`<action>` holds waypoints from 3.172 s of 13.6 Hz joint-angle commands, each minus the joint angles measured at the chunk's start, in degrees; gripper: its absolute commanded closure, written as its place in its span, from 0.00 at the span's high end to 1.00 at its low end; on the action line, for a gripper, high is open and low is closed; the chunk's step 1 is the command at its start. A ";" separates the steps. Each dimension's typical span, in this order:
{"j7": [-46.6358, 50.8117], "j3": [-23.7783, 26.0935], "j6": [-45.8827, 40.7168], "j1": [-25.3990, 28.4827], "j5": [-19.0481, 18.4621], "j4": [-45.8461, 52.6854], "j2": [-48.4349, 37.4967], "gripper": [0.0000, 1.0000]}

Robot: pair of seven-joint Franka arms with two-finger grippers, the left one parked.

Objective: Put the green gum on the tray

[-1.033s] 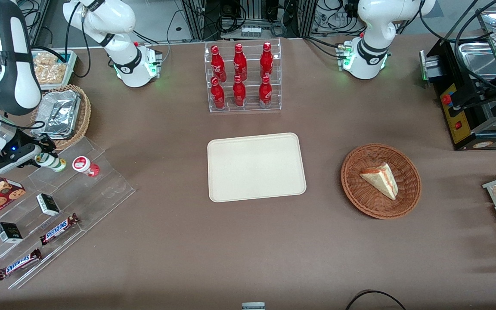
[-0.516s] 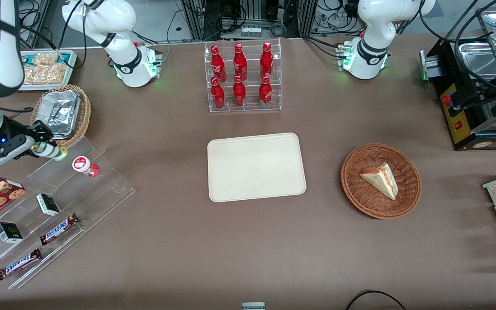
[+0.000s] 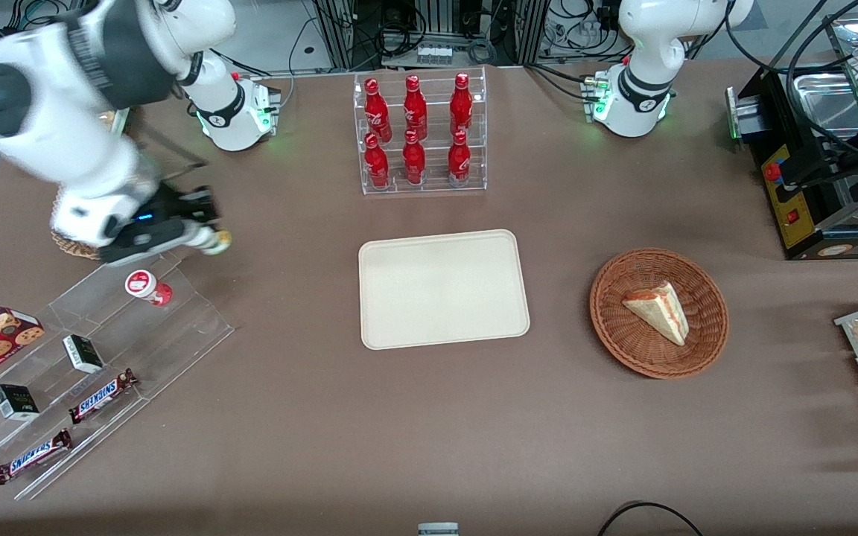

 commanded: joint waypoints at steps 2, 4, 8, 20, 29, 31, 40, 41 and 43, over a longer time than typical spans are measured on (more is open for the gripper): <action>21.68 -0.76 1.63 11.91 0.58 8.65 10.29 0.00; 31.19 -0.67 3.47 17.37 0.58 12.26 16.18 0.00; 46.32 -0.67 11.11 24.68 0.58 18.94 27.78 0.00; 50.04 -0.59 27.65 28.82 0.58 21.42 43.63 0.00; 50.13 0.12 29.41 28.91 0.58 21.42 45.83 0.44; 49.69 0.12 29.41 28.74 0.58 21.42 45.66 0.99; 29.36 -0.14 5.82 17.52 6.64 19.84 25.47 1.00; 25.21 -0.15 1.25 14.70 6.73 19.83 22.39 1.00; 23.68 -0.23 -4.49 10.74 6.56 18.96 17.03 1.00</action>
